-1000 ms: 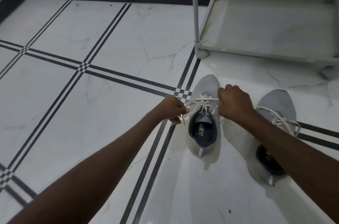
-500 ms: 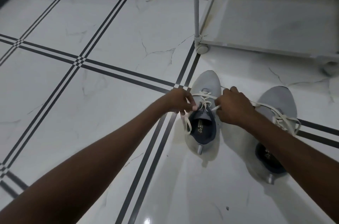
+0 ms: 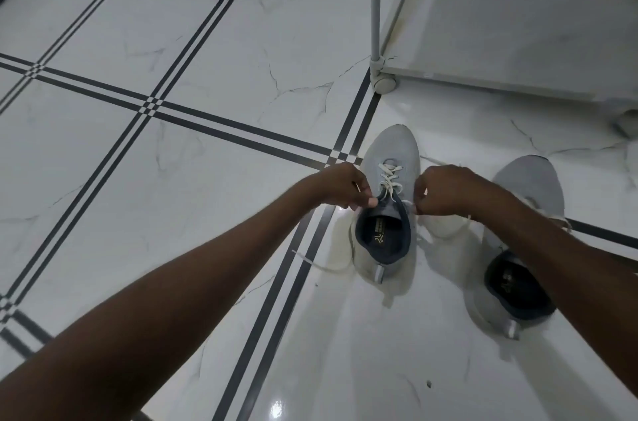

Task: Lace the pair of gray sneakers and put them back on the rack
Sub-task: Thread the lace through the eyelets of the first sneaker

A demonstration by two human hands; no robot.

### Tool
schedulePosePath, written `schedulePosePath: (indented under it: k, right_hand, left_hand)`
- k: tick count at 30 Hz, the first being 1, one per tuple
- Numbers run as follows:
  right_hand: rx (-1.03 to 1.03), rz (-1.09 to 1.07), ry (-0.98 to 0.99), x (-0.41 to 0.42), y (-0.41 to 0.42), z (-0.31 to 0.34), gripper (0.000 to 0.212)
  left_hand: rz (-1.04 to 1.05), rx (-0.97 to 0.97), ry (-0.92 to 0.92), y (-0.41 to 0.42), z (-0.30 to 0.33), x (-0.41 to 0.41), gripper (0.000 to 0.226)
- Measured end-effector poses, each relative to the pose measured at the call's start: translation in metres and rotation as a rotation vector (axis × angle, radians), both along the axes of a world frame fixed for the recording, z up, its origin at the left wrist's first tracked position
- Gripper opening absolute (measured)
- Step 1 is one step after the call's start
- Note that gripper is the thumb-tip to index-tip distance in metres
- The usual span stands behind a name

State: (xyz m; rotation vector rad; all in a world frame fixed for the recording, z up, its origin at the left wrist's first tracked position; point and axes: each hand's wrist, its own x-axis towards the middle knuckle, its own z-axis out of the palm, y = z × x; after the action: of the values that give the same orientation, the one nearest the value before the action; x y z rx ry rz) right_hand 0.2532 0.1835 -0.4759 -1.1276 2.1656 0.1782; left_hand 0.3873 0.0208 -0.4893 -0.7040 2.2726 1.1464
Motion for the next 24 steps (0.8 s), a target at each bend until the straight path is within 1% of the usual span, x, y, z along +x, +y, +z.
schedulePosePath:
  k: [1,2,3,5,7,8,9,11,13,15,16,18,20,22,24]
  right_hand:
    - [-0.053,0.015,0.007,0.005,-0.003,-0.004,0.027]
    - [-0.087,-0.027,-0.040,0.009,-0.005,-0.010,0.027]
    - [-0.121,-0.131,-0.123,0.014,-0.005,-0.016,0.023]
    - [-0.196,-0.443,-0.380,0.021,-0.003,-0.026,0.015]
    - [-0.250,-0.776,-0.695,0.020,0.003,-0.034,0.019]
    - [-0.244,-0.868,-0.829,0.017,0.009,-0.036,0.018]
    - [-0.227,-0.887,-0.931,0.014,0.014,-0.038,0.018]
    - [-0.212,-0.816,-1.050,0.008,0.024,-0.041,0.026]
    - [-0.232,-0.730,-1.021,0.003,0.032,-0.046,0.035]
    - [-0.224,-0.625,-0.851,-0.004,0.038,-0.047,0.037]
    - [-0.218,-0.583,-0.747,-0.008,0.040,-0.048,0.039]
    - [-0.225,-0.519,-0.584,-0.017,0.042,-0.049,0.040]
    - [-0.235,-0.478,-0.485,-0.019,0.041,-0.049,0.041]
    - [-0.222,-0.440,-0.443,-0.017,0.039,-0.048,0.041]
    - [-0.189,-0.424,-0.463,-0.020,0.038,-0.044,0.040]
  left_hand:
    - [0.041,0.049,-0.001,0.001,0.000,0.001,0.032]
    - [0.075,0.084,0.002,0.001,0.000,0.002,0.030]
    - [0.104,0.107,0.009,0.001,0.001,0.004,0.028]
    - [0.138,0.116,0.035,0.001,0.001,0.006,0.025]
    - [0.162,0.116,0.058,0.000,0.002,0.008,0.021]
    - [0.177,0.122,0.062,-0.002,0.001,0.010,0.020]
    - [0.190,0.129,0.066,-0.003,0.001,0.012,0.020]
    - [0.213,0.132,0.079,-0.005,0.001,0.015,0.020]
    - [0.203,0.064,0.076,-0.008,-0.002,0.020,0.016]
    - [0.165,-0.097,0.031,-0.015,-0.008,0.030,0.008]
    - [0.170,-0.142,0.003,-0.019,-0.012,0.036,0.005]
    - [0.179,-0.170,-0.043,-0.022,-0.017,0.044,0.005]
    - [0.125,-0.187,-0.092,-0.020,-0.018,0.043,0.004]
    - [0.086,-0.174,-0.134,-0.022,-0.015,0.039,0.003]
    - [0.049,-0.139,-0.151,-0.029,-0.008,0.036,0.006]
